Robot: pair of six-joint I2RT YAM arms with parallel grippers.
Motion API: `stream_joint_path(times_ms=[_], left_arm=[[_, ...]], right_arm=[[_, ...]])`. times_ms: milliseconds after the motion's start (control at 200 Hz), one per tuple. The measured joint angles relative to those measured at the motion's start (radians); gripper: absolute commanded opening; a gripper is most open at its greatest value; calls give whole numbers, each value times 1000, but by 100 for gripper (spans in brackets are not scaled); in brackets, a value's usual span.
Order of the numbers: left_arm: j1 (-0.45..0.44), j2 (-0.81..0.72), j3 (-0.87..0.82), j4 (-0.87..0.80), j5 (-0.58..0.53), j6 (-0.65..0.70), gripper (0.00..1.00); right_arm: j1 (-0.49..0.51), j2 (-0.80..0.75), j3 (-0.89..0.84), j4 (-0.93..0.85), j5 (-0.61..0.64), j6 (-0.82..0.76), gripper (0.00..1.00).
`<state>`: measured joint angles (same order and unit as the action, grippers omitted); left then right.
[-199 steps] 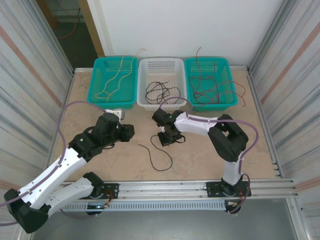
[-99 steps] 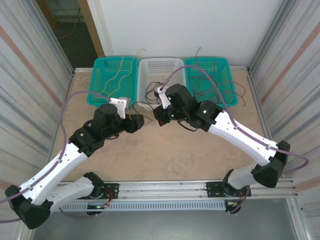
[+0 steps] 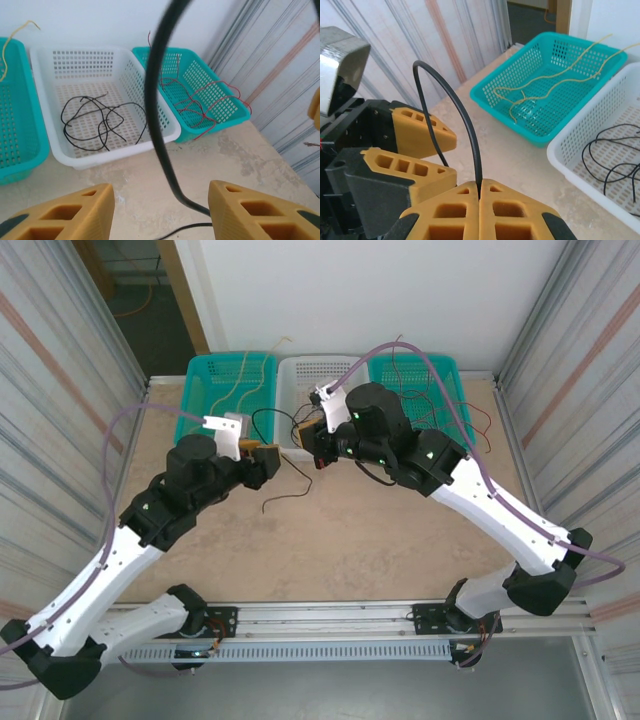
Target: Untangle the cables
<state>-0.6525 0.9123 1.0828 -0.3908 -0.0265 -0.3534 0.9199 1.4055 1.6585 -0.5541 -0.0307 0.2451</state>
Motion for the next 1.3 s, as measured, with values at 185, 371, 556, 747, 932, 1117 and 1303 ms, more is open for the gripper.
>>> stream_joint_path(times_ms=[185,371,556,747,932,1117,1303], left_arm=[[18,-8,31,25,80,51,45],[18,14,39,30,93,88,32],[23,21,39,56,80,96,26],[58,31,39,82,78,96,16],[81,31,39,83,79,94,0],[93,14,23,93,108,118,0],[95,-15,9,77,268,202,0]], right_arm=[[0,-8,2,6,-3,-14,0],[0,-18,2,9,-19,-15,0],[0,-32,2,10,-23,-15,0],[0,-38,2,12,-22,-20,0],[0,-38,2,12,-21,-23,0],[-4,-37,2,12,-16,-38,0],[-5,-3,61,-11,127,-74,0]])
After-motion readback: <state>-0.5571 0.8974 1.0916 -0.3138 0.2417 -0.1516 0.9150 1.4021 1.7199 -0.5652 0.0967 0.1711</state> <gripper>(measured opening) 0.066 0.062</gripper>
